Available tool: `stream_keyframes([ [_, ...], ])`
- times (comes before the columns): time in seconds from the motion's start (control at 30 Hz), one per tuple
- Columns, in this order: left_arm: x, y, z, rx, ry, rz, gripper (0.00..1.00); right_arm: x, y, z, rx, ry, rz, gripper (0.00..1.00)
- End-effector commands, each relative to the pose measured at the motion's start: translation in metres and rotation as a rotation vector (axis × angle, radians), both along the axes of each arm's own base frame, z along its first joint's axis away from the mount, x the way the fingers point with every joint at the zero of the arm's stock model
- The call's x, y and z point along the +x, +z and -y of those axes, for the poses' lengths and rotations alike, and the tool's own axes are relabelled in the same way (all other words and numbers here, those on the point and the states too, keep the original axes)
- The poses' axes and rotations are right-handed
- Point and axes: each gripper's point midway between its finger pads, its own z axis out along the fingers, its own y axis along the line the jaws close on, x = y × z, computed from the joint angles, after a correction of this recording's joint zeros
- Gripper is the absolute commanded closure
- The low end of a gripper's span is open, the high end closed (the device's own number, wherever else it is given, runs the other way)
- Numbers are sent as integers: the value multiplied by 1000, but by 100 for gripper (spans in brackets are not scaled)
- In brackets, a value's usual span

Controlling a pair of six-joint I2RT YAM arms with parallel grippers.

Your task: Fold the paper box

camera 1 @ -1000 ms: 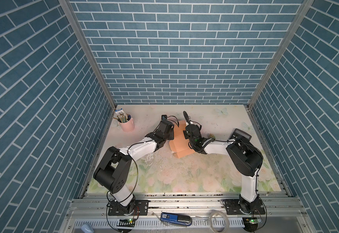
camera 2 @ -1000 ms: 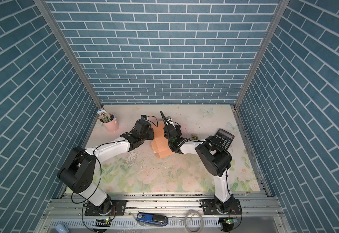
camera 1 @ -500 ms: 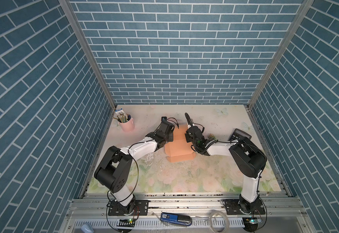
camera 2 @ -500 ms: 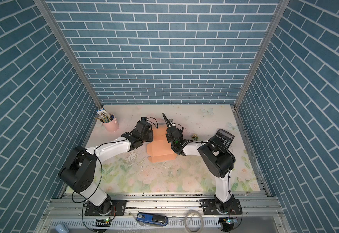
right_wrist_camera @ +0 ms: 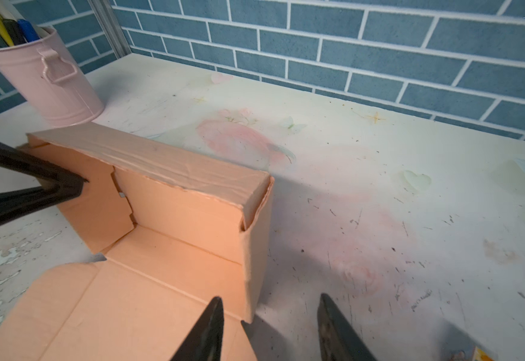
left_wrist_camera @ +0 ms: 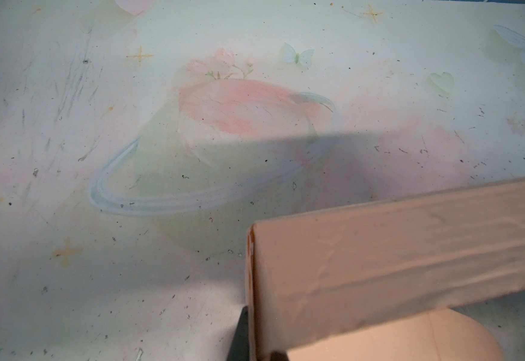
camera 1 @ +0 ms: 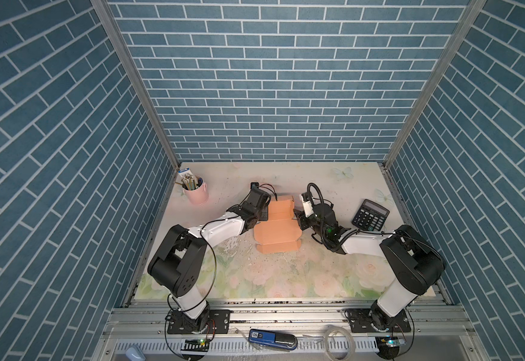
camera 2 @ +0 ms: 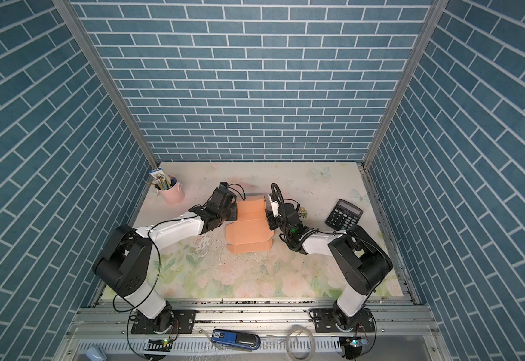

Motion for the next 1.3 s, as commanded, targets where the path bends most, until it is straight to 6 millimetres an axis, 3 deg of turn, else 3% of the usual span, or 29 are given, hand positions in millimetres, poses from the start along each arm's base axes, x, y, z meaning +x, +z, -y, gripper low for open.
stream_keyframes([
  [0.0, 2, -4, 0, 20, -1, -13, 100, -2, 10, -10, 58, 60, 31, 52],
  [0.7, 1, -7, 0, 31, 4, -30, 98, 26, -23, -9, 51, -46, 37, 62],
  [1.03, 1, -10, 0, 28, 13, -38, 98, 4, -24, 6, 82, -60, -9, 62],
  [1.27, 2, -11, -3, 52, 25, -75, 98, -17, -31, 33, 127, -195, -226, 62],
])
